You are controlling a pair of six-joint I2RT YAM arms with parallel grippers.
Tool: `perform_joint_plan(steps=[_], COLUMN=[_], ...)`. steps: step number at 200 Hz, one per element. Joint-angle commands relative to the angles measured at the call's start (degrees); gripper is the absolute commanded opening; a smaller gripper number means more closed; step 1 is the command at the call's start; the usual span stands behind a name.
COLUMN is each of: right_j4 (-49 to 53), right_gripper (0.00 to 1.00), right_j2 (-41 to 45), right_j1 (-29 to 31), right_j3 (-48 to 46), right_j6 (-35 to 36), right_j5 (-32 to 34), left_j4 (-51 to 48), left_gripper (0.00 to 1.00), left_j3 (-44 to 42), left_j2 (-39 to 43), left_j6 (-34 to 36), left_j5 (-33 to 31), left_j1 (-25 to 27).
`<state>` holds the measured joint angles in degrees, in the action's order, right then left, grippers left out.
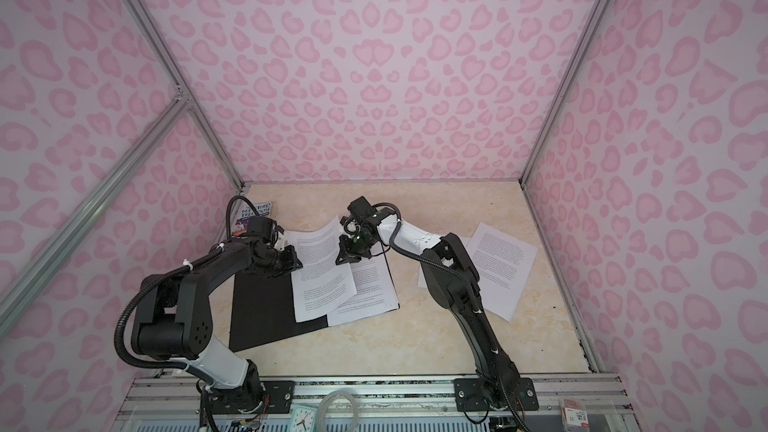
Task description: Put the files into the folder
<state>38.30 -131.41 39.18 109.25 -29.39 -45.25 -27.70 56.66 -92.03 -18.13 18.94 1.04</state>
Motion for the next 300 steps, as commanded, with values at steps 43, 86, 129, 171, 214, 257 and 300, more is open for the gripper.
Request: perform_joint_plan(steps=[43, 86, 129, 171, 214, 257, 300], right_j4=[2.2, 7.3, 9.0, 8.4, 8.3, 7.8, 5.4], right_gripper=[0.00, 0.00, 0.00, 0.00, 0.00, 0.00, 0.00], right_j2=[9.0, 14.1, 13.5, 11.7, 11.1, 10.1, 10.0], right_j1=[-5.5, -11.3, -12.6, -12.1, -11.2, -9.8, -9.7], right_j3=[-8.2, -18.8, -18.8, -16.2, -15.6, -14.9, -15.9], right_j6=[4.3, 12.4, 14.9, 14.0, 14.2, 13.1, 9.6], right_j5=[1.2, 5.8, 6.8, 6.0, 5.5, 5.2, 3.9], left_j4=[-1.4, 0.0, 5.4, 2.5, 5.5, 5.9, 5.4], left_gripper=[0.98, 0.98, 0.98, 0.98, 0.98, 0.98, 0.98], left_j3=[5.4, 9.7, 14.4, 15.8, 12.0, 9.4, 8.6], left_j2=[14.3, 22.0, 24.1, 26.8, 27.7, 28.5, 27.7], left_j6=[-7.1, -21.7, -32.6, -27.1, -32.4, -34.8, -34.6], left_j5=[5.1, 2.6, 4.7, 2.1, 1.5, -2.2, -2.6], left_j1=[0.6, 9.6, 19.5, 21.4, 22.4, 24.4, 25.5])
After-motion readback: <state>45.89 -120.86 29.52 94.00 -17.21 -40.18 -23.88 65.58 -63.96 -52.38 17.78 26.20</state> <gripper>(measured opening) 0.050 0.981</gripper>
